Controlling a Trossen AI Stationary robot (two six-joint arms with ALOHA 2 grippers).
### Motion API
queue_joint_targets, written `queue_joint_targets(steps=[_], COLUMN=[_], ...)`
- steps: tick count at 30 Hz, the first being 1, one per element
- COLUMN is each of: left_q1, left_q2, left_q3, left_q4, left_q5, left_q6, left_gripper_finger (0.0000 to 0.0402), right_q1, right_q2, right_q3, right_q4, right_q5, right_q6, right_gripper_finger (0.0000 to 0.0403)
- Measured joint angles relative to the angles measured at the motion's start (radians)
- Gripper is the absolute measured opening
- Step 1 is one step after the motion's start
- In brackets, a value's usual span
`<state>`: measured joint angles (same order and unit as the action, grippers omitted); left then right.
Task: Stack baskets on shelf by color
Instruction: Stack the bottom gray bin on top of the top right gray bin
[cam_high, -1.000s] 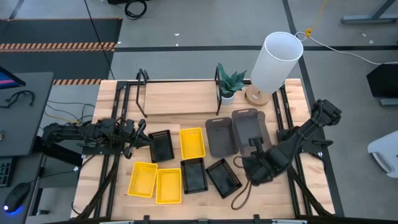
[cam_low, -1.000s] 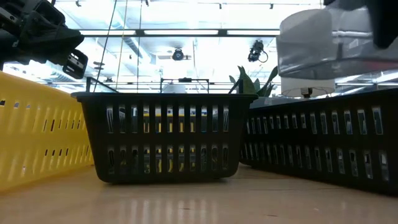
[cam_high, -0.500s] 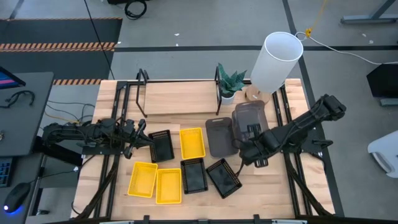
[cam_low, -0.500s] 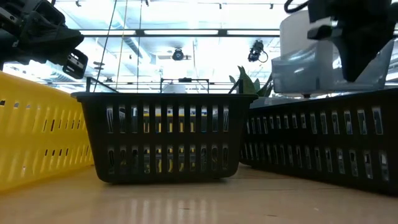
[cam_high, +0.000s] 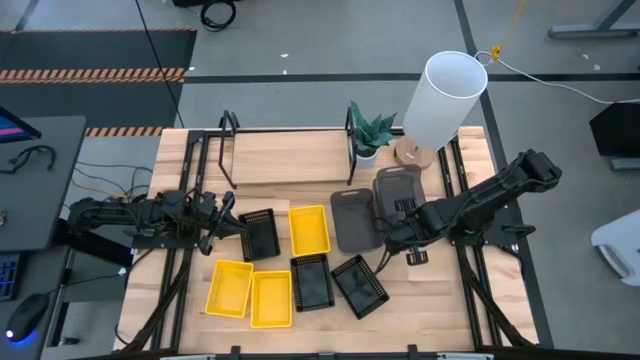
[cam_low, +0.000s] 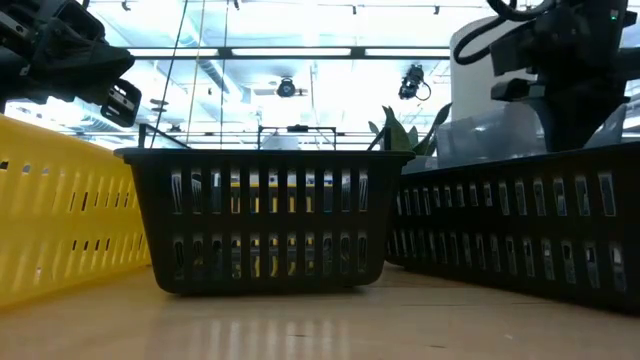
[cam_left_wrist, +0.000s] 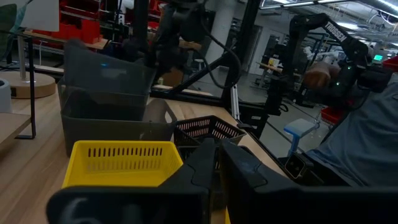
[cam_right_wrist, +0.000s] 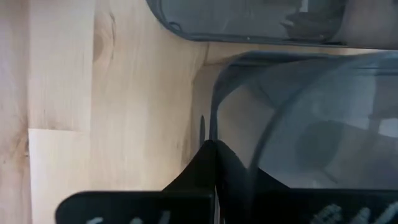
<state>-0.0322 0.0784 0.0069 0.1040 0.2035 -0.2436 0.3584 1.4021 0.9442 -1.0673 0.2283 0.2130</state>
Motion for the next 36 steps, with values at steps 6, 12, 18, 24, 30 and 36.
queue_joint_targets(steps=[6,12,18,24,30,36], left_q1=[0.000,0.000,0.000,0.000,0.000,0.000], left_q2=[0.000,0.000,0.000,0.000,0.000,0.000], left_q3=[0.000,0.000,0.000,0.000,0.000,0.000], left_q4=[0.000,0.000,0.000,0.000,0.000,0.000], left_q5=[0.000,0.000,0.000,0.000,0.000,0.000], left_q6=[0.000,0.000,0.000,0.000,0.000,0.000], left_gripper_finger=[0.0035,0.0031,0.0026,0.0034,0.0033,0.0029], right_q1=[0.000,0.001,0.001,0.001,0.000,0.001], right_q2=[0.000,0.001,0.001,0.001,0.003,0.003], right_q3=[0.000,0.000,0.000,0.000,0.023,0.081], right_q4=[0.023,0.027,0.021,0.019,-0.017,-0.054], right_q5=[-0.054,-0.064,-0.036,-0.026,-0.009,-0.013], right_q6=[0.020,0.049,0.055,0.054,0.054,0.057], right_gripper_finger=[0.0006,0.0023,0.0034,0.0051,0.0094,0.0143])
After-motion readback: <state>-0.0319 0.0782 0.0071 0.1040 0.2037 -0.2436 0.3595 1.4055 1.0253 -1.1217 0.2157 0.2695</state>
